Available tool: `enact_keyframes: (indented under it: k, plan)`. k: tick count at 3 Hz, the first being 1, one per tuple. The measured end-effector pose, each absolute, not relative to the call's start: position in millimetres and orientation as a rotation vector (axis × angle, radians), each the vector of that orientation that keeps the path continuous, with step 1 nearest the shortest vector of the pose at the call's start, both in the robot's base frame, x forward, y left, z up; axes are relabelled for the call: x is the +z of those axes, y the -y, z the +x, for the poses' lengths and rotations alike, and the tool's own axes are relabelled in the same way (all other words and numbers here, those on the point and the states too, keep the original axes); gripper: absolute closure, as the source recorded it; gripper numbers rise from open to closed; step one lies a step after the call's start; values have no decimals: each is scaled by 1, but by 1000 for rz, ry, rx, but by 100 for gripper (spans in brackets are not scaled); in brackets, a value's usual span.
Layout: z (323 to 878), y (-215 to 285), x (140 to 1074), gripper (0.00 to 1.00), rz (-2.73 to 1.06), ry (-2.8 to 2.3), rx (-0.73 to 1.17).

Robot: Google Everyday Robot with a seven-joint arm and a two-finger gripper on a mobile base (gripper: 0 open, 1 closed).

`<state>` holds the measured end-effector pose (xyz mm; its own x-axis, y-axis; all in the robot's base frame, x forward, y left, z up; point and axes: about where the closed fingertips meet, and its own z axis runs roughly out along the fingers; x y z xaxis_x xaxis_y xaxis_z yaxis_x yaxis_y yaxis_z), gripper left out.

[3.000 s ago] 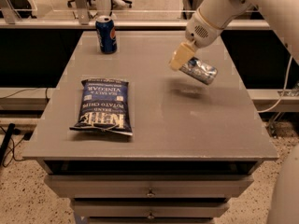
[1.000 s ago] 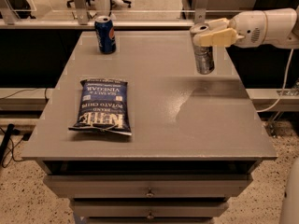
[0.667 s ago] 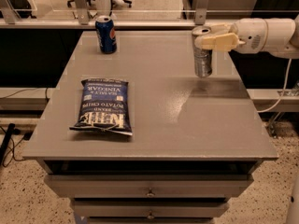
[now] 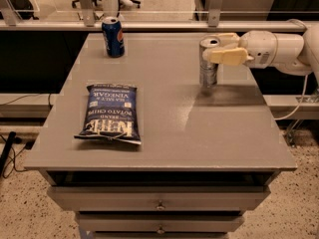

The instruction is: Place redbull can upright

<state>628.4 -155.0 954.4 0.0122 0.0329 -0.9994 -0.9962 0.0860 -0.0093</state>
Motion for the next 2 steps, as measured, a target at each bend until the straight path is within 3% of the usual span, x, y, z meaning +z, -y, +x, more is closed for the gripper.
enact_keyframes:
  k: [1, 2]
  plan:
    - [625, 148, 947, 100, -1146, -1183, 1142]
    - [627, 143, 936, 83, -1150, -1193, 1158]
